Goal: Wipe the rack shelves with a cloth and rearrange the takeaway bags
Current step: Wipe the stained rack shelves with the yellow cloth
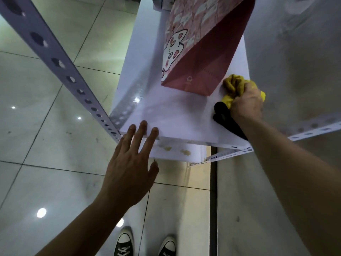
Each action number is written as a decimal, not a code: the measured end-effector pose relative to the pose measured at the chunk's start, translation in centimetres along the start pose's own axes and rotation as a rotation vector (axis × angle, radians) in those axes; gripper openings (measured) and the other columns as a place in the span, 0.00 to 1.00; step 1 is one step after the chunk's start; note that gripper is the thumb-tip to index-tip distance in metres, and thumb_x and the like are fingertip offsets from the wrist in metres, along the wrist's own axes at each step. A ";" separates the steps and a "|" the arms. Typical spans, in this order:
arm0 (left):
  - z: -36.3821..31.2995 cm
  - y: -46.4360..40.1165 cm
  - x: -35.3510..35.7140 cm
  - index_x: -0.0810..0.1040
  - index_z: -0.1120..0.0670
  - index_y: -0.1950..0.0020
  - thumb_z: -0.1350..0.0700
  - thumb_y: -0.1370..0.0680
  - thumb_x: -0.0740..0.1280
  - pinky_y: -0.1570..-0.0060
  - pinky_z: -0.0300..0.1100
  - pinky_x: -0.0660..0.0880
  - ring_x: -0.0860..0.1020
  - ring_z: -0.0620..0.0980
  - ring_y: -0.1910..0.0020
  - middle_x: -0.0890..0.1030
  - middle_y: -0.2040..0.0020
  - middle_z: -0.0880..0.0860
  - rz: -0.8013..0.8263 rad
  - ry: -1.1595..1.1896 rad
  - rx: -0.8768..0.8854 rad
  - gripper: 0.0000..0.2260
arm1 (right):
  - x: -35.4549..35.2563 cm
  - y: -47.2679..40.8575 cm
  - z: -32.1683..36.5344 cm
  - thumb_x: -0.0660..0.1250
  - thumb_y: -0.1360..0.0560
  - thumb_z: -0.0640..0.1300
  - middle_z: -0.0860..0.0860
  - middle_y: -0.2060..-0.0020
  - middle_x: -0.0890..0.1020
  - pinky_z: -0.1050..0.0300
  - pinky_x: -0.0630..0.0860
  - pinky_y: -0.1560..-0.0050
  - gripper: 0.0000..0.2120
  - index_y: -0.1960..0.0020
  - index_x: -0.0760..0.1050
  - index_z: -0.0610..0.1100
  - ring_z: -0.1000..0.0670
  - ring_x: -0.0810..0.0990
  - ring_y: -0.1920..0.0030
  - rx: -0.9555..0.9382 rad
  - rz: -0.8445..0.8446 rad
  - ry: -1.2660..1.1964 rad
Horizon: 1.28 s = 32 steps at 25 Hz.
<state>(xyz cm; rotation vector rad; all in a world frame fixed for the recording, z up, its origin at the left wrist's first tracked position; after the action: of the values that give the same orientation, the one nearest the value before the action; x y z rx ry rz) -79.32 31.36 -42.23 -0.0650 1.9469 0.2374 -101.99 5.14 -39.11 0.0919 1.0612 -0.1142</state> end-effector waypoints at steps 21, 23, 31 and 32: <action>2.0 3.5 -1.6 0.65 0.70 0.26 0.68 0.30 0.74 0.30 0.60 0.69 0.68 0.65 0.26 0.69 0.26 0.67 -0.104 0.136 -0.077 0.34 | 8.9 20.5 11.2 0.64 0.20 0.40 0.44 0.24 0.67 0.41 0.57 0.22 0.25 0.24 0.67 0.44 0.42 0.61 0.22 -0.685 0.312 -0.040; 2.3 3.3 -1.8 0.64 0.68 0.24 0.68 0.28 0.73 0.28 0.57 0.66 0.66 0.63 0.24 0.68 0.25 0.66 -0.090 0.116 -0.076 0.34 | 8.6 21.5 10.7 0.62 0.21 0.41 0.44 0.24 0.68 0.39 0.57 0.23 0.25 0.25 0.68 0.44 0.41 0.62 0.22 -0.692 0.315 -0.039; 2.0 3.6 -0.4 0.63 0.66 0.23 0.66 0.27 0.72 0.26 0.51 0.61 0.62 0.61 0.22 0.65 0.22 0.63 -0.047 0.039 -0.080 0.34 | 9.5 19.6 13.0 0.63 0.20 0.44 0.45 0.24 0.68 0.43 0.56 0.23 0.23 0.25 0.70 0.45 0.43 0.63 0.23 -0.730 0.314 -0.013; 1.8 3.7 -0.4 0.64 0.66 0.23 0.66 0.27 0.72 0.27 0.52 0.63 0.63 0.62 0.22 0.65 0.22 0.63 -0.046 0.031 -0.063 0.34 | 8.2 19.8 10.9 0.61 0.21 0.45 0.44 0.26 0.69 0.42 0.59 0.24 0.23 0.26 0.70 0.44 0.42 0.64 0.24 -0.680 0.285 -0.029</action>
<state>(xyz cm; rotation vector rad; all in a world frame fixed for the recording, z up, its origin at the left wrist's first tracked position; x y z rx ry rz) -78.09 35.28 -41.98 -0.1557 1.9662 0.2683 -85.91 22.92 -40.59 -0.3713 0.9997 0.5015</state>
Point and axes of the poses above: each hand's wrist, its own y-axis away from the middle knuckle, its own x-axis out of the palm, z = x × y, the point moved 9 cm from there along -y, towards the middle knuckle
